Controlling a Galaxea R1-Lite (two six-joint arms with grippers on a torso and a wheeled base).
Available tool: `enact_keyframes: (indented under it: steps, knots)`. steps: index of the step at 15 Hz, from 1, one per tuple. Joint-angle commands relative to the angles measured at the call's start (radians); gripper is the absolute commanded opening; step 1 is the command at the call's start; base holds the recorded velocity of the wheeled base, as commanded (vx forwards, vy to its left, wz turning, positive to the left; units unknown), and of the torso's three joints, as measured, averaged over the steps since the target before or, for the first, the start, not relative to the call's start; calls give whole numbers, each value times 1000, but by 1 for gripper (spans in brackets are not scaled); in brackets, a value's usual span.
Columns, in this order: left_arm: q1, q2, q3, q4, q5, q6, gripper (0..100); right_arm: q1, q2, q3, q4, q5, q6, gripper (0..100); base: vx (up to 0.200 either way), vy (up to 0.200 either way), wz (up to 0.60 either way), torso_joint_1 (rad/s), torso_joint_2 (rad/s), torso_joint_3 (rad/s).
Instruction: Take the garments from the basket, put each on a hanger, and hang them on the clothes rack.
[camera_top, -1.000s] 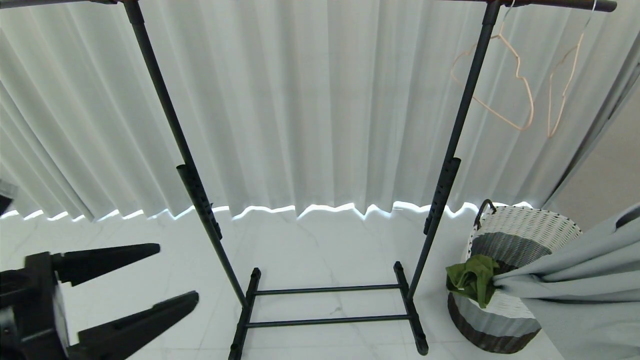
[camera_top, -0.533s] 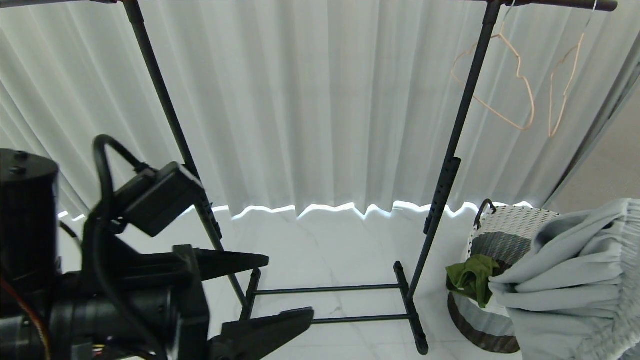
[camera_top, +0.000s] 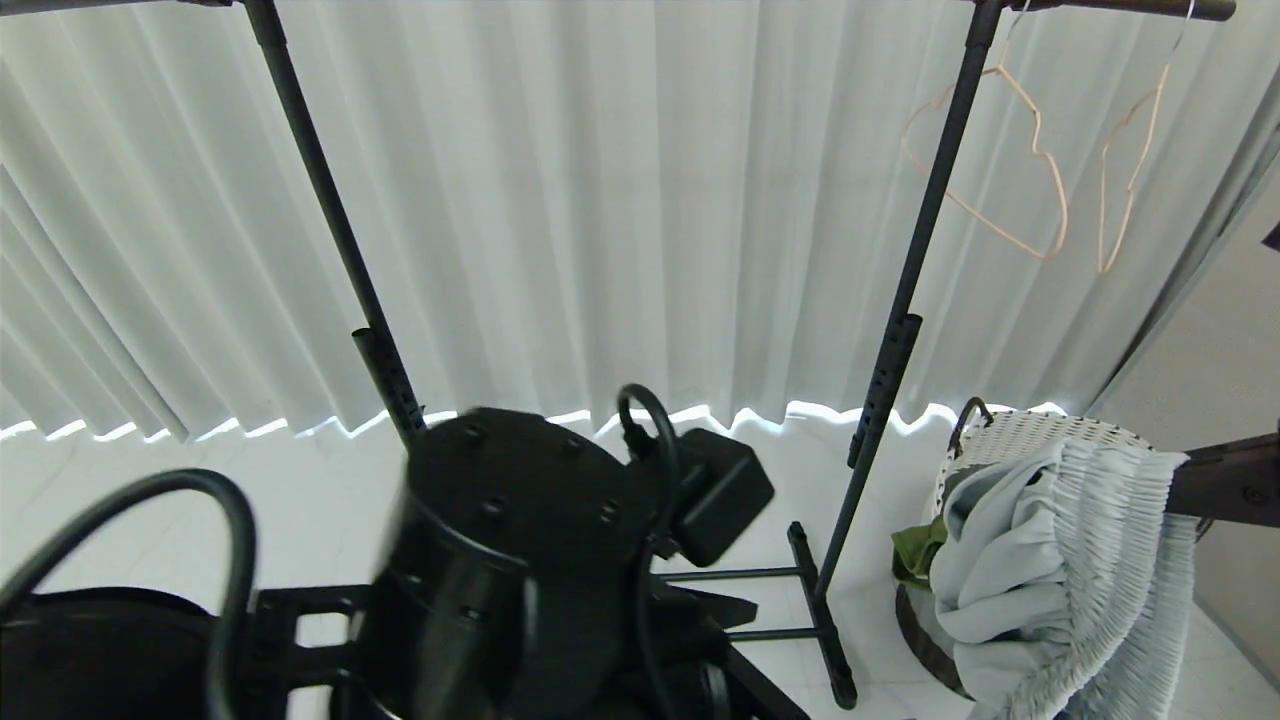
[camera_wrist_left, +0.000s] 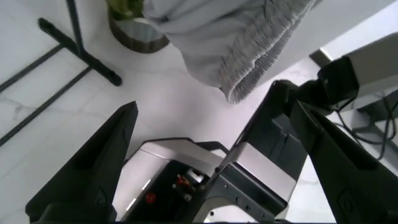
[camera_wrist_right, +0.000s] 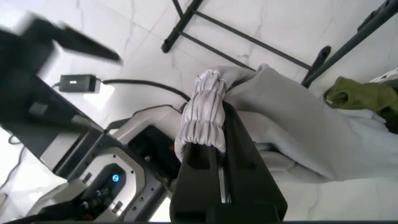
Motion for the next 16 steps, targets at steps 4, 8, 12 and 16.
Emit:
enact_keyframes:
  steps: [4,8,12,16]
  knots:
    - [-133,296,-74,-112,116,-115,100,-2,-3,5,-11,-1,22,0,0,0,0,0,0,0]
    - [-167,408,-113,-138,231,-226,100,-6,0,7,-60,-1,42,0,0,0,0,0,0,0]
    - [-151,494,-130,-161,303,-266,100,-10,-4,18,-61,-1,51,0,0,0,0,0,0,0]
    - [-150,546,-153,-195,307,-296,100,-10,-17,25,-61,-1,52,0,0,0,0,0,0,0]
